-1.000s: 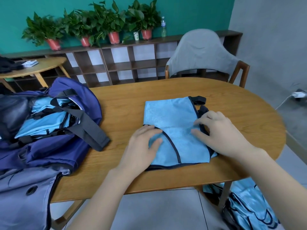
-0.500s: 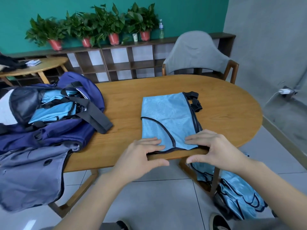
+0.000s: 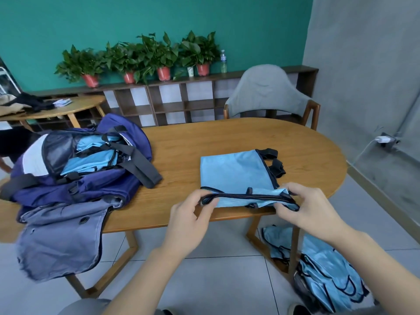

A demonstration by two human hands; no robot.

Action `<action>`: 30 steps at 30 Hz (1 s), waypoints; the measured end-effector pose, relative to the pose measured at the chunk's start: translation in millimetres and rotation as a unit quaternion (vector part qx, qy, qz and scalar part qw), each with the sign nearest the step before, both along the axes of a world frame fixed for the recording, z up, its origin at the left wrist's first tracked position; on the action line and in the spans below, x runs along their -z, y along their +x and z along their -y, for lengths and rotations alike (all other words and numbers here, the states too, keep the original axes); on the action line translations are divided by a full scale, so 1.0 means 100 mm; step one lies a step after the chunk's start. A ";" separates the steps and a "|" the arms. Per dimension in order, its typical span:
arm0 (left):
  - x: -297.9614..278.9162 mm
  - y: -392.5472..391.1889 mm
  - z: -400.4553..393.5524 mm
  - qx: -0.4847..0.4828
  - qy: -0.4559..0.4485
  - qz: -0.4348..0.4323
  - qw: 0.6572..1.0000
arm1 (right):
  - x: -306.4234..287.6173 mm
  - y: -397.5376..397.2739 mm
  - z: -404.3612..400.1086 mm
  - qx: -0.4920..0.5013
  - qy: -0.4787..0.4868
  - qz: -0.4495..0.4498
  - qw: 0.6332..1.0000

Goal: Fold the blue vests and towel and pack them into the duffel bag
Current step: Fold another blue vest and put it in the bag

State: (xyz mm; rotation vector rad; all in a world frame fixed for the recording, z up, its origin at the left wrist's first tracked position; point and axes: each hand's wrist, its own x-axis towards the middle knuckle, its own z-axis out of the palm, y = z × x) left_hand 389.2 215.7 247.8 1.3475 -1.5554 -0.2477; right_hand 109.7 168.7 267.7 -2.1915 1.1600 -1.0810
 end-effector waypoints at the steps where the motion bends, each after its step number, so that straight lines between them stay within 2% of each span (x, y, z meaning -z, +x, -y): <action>1: -0.03 0.00 0.00 0.001 -0.012 -0.007 1.000 | -0.05 0.00 -0.01 -0.002 0.010 0.028 1.000; 6: -0.12 -0.01 0.11 -0.007 -0.047 -0.059 0.997 | -0.21 0.12 0.10 -0.009 0.049 0.134 0.990; 9: -0.20 0.01 0.29 -0.021 -0.043 -0.063 0.997 | -0.27 0.26 0.29 0.018 0.061 0.142 0.988; 13: -0.34 0.07 0.70 -0.039 -0.030 -0.067 0.997 | -0.25 0.39 0.72 0.100 0.060 0.013 0.993; 16: -0.39 0.10 1.02 -0.049 0.000 -0.044 0.998 | -0.30 0.45 0.98 0.149 0.080 -0.040 0.985; 19: -0.37 0.12 1.29 -0.074 0.061 -0.035 0.995 | -0.33 0.44 1.22 0.160 0.106 -0.088 0.977; 22: -0.26 0.14 1.51 -0.098 0.146 -0.010 0.984 | -0.35 0.42 1.42 0.143 0.144 -0.200 0.958; 25: -0.16 0.16 1.65 -0.130 0.202 0.000 0.971 | -0.37 0.41 1.56 0.102 0.173 -0.184 0.962; 30: -0.03 0.21 1.73 -0.186 0.235 0.051 0.953 | -0.34 0.40 1.77 0.088 0.226 -0.159 0.957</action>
